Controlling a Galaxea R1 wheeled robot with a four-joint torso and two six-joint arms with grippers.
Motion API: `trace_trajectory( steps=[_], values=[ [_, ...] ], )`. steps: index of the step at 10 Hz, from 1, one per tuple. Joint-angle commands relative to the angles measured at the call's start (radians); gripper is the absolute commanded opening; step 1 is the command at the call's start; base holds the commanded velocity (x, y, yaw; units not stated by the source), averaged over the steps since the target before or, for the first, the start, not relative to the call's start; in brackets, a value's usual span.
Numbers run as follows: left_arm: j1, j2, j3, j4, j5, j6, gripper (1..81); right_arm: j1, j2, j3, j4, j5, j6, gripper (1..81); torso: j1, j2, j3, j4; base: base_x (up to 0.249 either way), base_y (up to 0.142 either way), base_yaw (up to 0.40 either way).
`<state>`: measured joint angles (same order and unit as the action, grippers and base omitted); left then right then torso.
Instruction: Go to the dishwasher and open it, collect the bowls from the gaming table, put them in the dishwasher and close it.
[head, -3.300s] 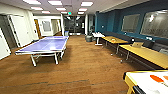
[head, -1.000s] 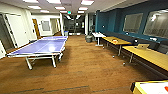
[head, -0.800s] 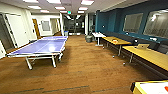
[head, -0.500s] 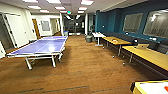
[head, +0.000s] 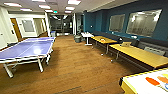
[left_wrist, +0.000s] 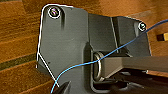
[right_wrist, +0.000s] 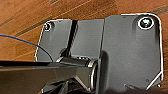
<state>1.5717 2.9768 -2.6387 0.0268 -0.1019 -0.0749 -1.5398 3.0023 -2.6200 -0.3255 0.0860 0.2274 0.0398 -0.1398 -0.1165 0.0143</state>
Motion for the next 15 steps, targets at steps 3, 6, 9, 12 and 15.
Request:
trace_trajectory(
  steps=[3,6,9,12,15],
  values=[
    [-0.032,-0.002,0.006,0.002,0.056,0.006,81.1,0.054,0.000,0.006,0.006,-0.038,0.016,81.1,0.000,0.000,0.000,0.000,0.000,0.000,-0.394],
    [-0.046,0.002,0.008,-0.004,0.054,0.006,81.1,0.055,0.000,-0.003,0.016,-0.038,0.033,81.1,0.000,0.000,0.000,0.000,0.000,0.000,-0.395],
    [-0.048,0.001,0.003,-0.002,0.054,0.006,81.1,0.051,0.002,-0.004,0.039,-0.037,0.035,81.1,0.000,0.000,0.000,0.000,0.000,0.000,-0.395],
    [-0.049,0.001,0.005,-0.001,0.054,0.006,81.1,0.057,-0.001,-0.023,0.128,-0.037,0.033,81.1,0.000,0.000,0.000,0.000,0.000,0.000,-0.395],
    [-0.049,-0.001,0.003,-0.005,0.056,0.007,81.1,0.060,0.002,-0.037,0.122,-0.041,0.032,81.1,0.000,0.000,0.000,0.000,0.000,0.000,-0.394]
  ],
)
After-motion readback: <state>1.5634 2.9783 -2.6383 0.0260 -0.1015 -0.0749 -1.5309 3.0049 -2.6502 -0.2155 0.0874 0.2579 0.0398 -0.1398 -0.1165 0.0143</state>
